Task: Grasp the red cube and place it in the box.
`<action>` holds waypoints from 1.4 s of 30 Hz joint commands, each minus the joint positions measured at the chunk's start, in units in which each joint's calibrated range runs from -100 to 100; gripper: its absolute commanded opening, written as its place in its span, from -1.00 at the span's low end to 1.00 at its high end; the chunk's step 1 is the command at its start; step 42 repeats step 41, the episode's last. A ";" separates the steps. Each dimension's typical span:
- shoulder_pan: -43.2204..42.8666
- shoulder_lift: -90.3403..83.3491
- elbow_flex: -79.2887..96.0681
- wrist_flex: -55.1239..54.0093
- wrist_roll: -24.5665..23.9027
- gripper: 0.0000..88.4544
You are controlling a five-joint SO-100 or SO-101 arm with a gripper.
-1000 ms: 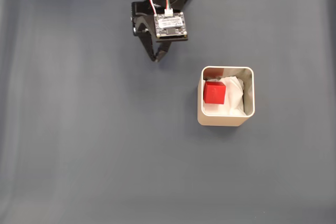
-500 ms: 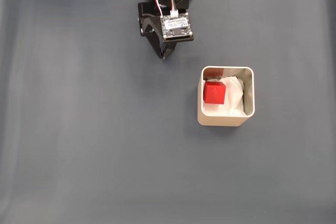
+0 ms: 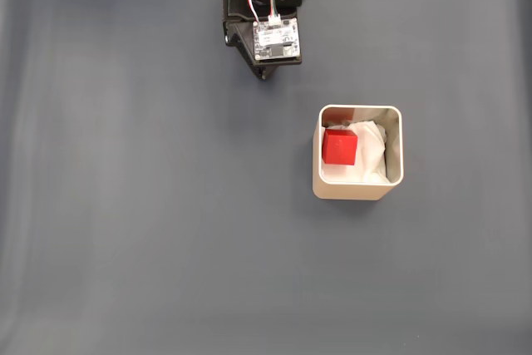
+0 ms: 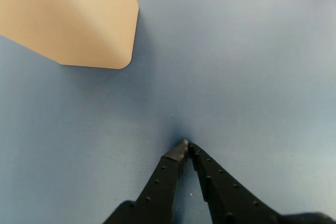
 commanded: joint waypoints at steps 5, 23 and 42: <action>1.90 -1.56 0.64 2.69 -0.73 -0.99; 1.61 -2.77 0.64 3.59 1.86 -0.98; 1.61 -2.77 0.64 3.59 1.86 -0.98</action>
